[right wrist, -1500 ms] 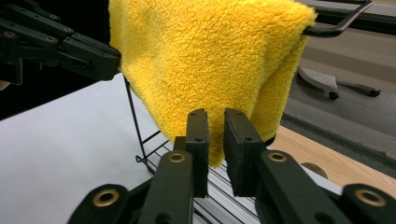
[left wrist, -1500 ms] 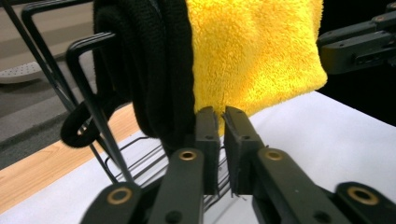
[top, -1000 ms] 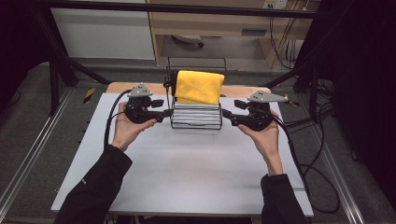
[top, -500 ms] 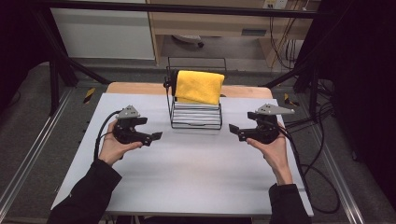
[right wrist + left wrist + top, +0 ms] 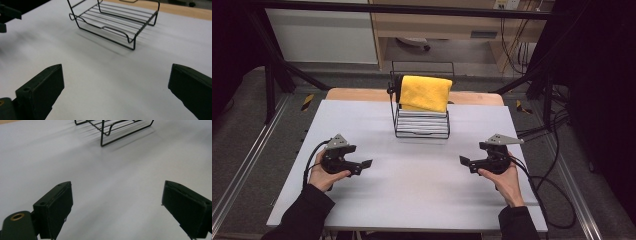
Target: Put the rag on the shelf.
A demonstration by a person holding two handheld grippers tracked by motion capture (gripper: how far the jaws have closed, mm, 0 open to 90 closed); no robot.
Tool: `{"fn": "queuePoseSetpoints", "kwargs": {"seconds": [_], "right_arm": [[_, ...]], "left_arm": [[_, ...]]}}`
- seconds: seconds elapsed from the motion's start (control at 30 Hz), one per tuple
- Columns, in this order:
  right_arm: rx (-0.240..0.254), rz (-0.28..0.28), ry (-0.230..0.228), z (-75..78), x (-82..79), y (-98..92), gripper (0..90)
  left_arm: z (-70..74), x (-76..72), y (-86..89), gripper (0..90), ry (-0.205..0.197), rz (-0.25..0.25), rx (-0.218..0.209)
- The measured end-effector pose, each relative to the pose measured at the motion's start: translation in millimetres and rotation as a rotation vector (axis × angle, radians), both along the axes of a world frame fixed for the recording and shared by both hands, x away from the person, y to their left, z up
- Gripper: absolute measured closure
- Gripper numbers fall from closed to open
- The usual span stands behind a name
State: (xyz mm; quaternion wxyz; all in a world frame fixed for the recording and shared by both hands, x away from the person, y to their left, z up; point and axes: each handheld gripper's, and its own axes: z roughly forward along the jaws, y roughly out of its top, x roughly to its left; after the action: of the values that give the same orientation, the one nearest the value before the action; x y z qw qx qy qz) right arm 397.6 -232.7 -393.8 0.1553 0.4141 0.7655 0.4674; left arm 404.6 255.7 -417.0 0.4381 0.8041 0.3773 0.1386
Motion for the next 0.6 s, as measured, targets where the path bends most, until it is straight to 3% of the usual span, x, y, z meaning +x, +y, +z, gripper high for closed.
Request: {"fn": "queuePoseSetpoints", "kwargs": {"seconds": [0.33, 0.6], "right_arm": [[-0.007, 0.013, 0.026, -31.7, -18.4, -21.8, 0.7], [0.002, 0.019, 0.06, -53.0, -34.5, -42.6, 0.7]], "left_arm": [[-19.5, -16.0, 17.6, 10.4, -0.007, 0.017, 0.043], [-29.4, -26.7, 27.3, 9.6, -0.019, 0.035, 0.054]]}}
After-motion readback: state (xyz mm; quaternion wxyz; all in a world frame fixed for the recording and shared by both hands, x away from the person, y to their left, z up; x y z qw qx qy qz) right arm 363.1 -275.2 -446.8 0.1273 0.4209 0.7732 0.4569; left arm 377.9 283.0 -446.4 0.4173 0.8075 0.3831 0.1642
